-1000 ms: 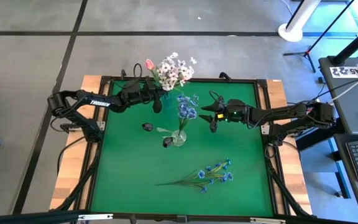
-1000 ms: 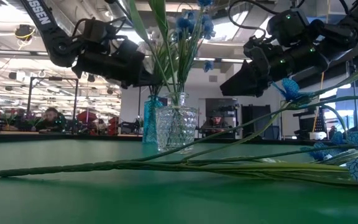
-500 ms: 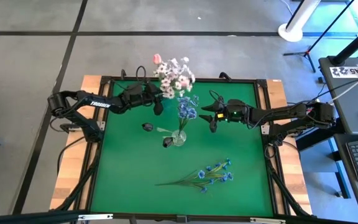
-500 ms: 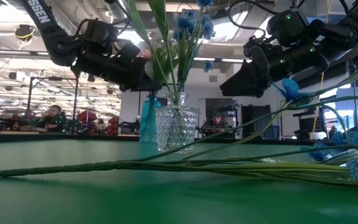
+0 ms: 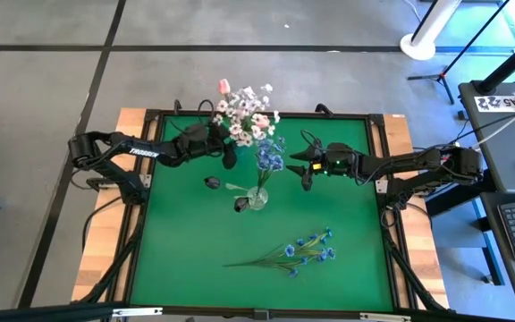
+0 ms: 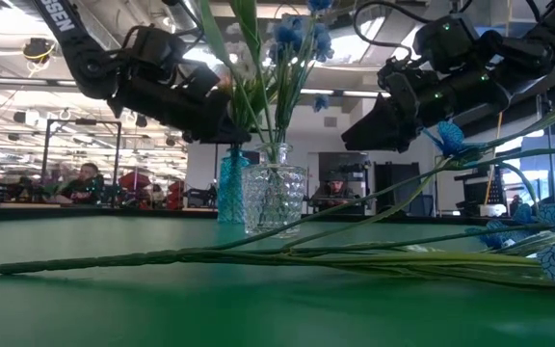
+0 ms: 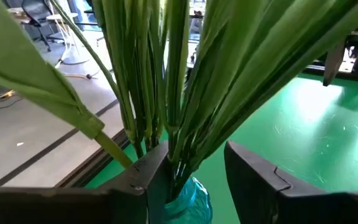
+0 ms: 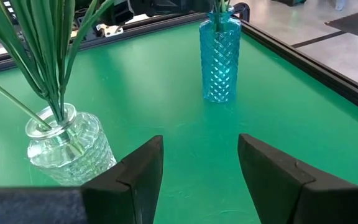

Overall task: Sort flowers into vase by color
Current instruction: Put the white flowers into the blue vase, then put the blue flowers into the transparent vase

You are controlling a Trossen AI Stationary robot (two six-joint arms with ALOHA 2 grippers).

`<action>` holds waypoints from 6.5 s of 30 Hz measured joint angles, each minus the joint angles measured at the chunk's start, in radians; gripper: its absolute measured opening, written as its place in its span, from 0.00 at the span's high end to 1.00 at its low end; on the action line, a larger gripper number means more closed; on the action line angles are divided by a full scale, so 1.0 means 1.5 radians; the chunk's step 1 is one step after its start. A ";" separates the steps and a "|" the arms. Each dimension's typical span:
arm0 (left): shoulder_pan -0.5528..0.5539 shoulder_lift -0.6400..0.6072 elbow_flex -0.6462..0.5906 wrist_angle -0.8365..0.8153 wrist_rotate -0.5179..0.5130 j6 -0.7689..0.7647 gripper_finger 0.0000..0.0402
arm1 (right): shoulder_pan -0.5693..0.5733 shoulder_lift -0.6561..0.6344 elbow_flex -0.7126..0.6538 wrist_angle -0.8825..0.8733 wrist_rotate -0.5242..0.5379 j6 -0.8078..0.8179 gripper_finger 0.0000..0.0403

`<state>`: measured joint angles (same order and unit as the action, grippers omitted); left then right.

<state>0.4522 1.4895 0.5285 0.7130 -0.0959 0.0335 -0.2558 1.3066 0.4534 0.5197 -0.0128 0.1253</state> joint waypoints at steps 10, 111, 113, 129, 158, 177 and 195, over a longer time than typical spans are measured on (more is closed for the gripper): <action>-0.043 -0.001 0.000 -0.031 -0.070 0.002 0.63 | 0.000 0.000 0.000 -0.021 0.000 0.000 0.49; -0.647 -0.092 0.001 -0.383 -0.036 -0.511 0.28 | 0.001 0.000 0.000 -0.055 -0.092 0.023 0.49; -0.668 -0.092 0.006 -0.385 -0.047 -0.536 0.41 | 0.001 0.000 0.000 -0.055 -0.092 0.023 0.49; -0.805 -0.092 0.190 -0.697 -0.225 -0.615 0.99 | 0.001 0.000 0.000 -0.050 -0.092 0.023 0.49; -0.870 0.075 0.621 -1.155 -0.319 -0.594 1.00 | 0.000 0.000 0.000 -0.081 -0.092 0.023 0.49; -0.791 0.326 0.694 -0.842 -0.281 -0.470 0.82 | 0.001 0.000 0.000 -0.079 -0.092 0.034 0.49; -0.659 0.444 0.694 -0.845 -0.125 -0.491 0.41 | 0.001 0.000 0.000 -0.085 -0.110 0.036 0.49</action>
<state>-0.5356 2.1555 1.5688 -0.5546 -0.2828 -0.7026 -0.2550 1.3064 0.4530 0.3918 -0.1772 0.1787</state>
